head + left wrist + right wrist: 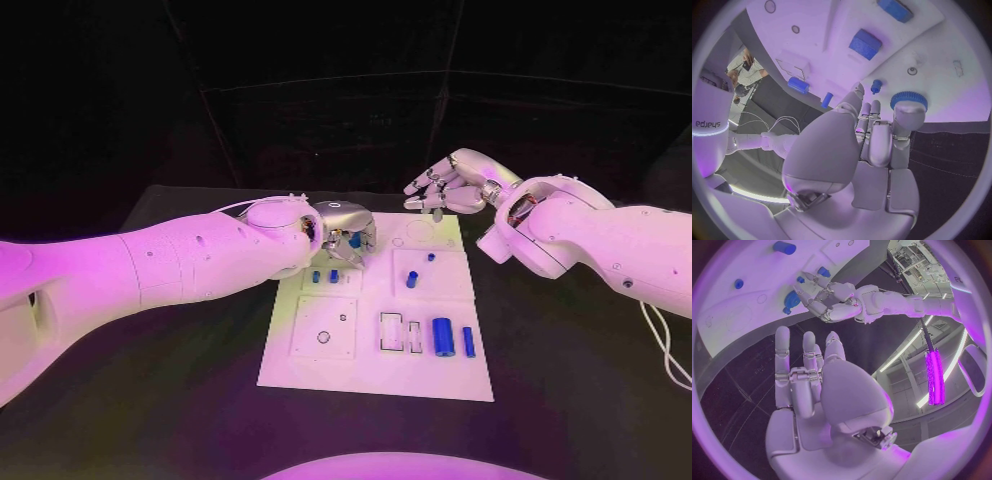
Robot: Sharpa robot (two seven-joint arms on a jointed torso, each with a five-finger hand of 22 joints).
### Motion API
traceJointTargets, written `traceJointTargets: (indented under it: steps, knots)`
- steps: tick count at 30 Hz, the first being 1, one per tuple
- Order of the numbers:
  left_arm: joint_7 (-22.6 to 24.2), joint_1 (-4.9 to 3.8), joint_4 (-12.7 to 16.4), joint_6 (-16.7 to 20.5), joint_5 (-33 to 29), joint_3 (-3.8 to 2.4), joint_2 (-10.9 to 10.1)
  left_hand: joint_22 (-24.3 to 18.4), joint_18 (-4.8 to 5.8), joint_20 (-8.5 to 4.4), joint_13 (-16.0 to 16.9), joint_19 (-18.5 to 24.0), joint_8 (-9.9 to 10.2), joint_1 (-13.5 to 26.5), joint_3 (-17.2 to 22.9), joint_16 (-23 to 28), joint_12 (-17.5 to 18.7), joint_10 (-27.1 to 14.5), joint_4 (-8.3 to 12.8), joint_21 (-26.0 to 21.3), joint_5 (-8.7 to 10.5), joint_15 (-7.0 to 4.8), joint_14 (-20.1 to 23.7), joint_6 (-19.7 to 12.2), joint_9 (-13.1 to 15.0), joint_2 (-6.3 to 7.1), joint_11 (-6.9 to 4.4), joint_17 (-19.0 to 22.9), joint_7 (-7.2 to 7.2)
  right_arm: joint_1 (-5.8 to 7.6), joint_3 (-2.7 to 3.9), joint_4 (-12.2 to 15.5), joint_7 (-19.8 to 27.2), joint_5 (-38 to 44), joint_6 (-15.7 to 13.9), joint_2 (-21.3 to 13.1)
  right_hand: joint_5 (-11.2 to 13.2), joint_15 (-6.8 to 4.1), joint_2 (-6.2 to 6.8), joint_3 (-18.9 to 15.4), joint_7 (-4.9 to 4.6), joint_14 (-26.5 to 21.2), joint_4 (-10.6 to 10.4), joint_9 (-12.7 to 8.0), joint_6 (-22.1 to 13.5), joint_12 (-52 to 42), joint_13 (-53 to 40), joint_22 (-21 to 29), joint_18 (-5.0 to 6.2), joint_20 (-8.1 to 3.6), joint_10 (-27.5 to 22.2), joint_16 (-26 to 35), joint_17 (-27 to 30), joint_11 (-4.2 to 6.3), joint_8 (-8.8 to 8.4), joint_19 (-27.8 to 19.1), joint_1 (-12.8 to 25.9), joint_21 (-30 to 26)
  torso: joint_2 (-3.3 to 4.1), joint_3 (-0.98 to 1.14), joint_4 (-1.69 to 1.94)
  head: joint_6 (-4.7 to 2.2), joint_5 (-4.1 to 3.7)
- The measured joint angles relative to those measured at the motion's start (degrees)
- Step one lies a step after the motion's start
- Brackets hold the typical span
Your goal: Assemble the parts on the task board
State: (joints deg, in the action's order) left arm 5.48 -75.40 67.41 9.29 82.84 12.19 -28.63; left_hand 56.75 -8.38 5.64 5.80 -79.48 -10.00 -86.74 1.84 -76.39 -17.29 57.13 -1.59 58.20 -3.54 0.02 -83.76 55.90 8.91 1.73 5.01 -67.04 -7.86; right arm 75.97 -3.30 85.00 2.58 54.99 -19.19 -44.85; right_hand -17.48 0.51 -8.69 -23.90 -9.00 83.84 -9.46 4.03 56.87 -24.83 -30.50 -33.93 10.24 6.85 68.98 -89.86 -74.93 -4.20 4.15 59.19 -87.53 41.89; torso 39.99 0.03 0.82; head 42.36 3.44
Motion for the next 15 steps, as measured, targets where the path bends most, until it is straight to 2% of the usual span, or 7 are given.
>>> traceJointTargets:
  steps: [2,15]
  knots:
    - [-0.2,0.03,-0.4,-0.5,0.4,0.00,0.2,0.3,0.86,-0.02,-0.1,0.0,0.0,0.0,0.3,-0.3,0.0,0.2,0.0,0.3,0.00,0.00,0.0,0.3,-0.1,0.00,-0.20,0.0,-0.10,0.00,0.00,0.0,0.0,0.0,0.0,0.0,0.0,0.00,0.00,0.0,0.00,0.0,0.0,0.0,0.0,0.0,0.0,0.0,-0.01,0.00,0.0,0.0,0.0,0.00,0.00,0.0,0.0,0.0,0.00,0.00,0.00,0.02,-0.02]
    - [-0.9,0.27,-2.0,-1.7,1.9,-0.03,1.6,2.5,0.85,-0.43,-1.5,-0.8,0.4,-0.5,5.2,-0.6,1.4,2.8,0.7,2.2,0.00,-0.20,-0.2,2.5,-1.2,-0.46,-0.52,0.2,0.17,0.00,0.00,-0.1,0.0,0.0,0.0,0.2,0.0,0.00,0.00,0.0,-0.20,0.0,0.0,0.0,-0.2,0.0,0.0,0.0,0.00,0.00,0.0,0.0,0.0,0.00,0.00,0.0,0.0,-0.2,0.02,0.02,0.00,0.19,0.12]
